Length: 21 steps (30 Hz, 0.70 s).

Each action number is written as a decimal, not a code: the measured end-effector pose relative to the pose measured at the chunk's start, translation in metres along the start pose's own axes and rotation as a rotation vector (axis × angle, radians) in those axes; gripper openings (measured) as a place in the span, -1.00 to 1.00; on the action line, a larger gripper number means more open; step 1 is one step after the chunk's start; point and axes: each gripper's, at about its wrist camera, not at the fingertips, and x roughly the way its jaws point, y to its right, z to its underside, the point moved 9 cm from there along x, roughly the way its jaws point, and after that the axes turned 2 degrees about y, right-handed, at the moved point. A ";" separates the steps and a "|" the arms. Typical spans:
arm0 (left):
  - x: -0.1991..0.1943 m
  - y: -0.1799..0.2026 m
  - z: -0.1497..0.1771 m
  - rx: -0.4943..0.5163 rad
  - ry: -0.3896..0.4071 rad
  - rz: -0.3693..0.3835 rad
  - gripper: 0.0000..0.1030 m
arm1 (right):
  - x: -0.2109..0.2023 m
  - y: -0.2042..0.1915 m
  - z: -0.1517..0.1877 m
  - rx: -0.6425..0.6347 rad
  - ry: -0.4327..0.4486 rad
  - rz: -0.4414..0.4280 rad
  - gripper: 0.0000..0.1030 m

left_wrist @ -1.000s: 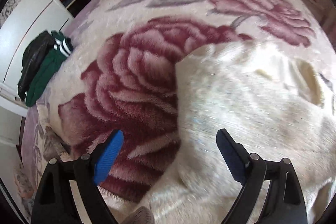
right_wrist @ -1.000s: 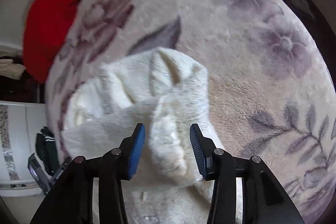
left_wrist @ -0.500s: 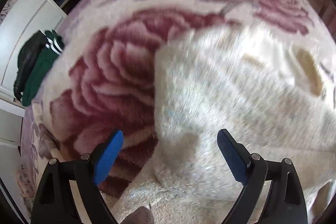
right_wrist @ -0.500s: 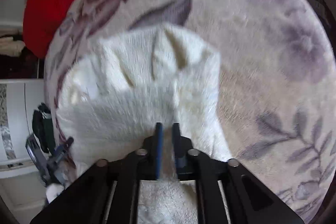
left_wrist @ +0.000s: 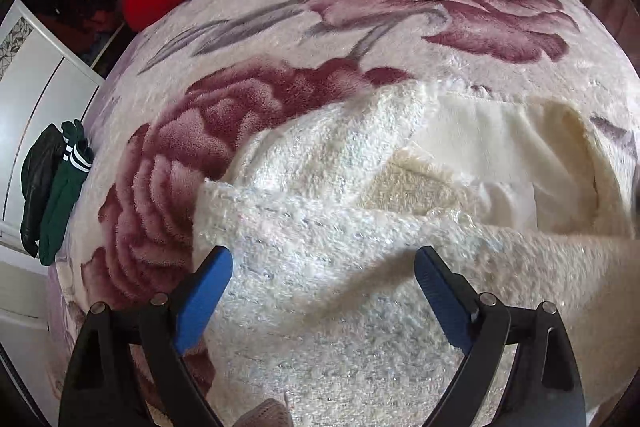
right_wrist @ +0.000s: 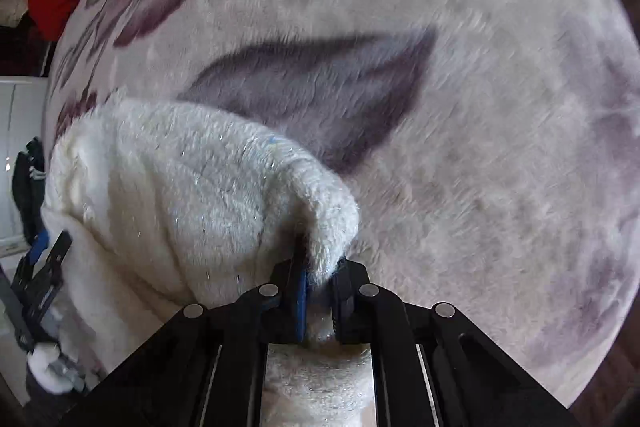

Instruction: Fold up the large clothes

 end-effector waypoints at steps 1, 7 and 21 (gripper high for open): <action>0.000 0.000 0.001 0.002 -0.001 0.002 0.80 | -0.007 0.003 -0.004 0.023 0.037 0.010 -0.86; 0.003 -0.006 0.008 0.016 -0.006 -0.009 0.80 | -0.009 0.036 -0.020 0.228 0.139 0.049 -0.87; 0.002 -0.025 -0.021 -0.017 -0.049 -0.012 0.80 | -0.021 -0.109 0.004 0.106 -0.096 -0.103 0.22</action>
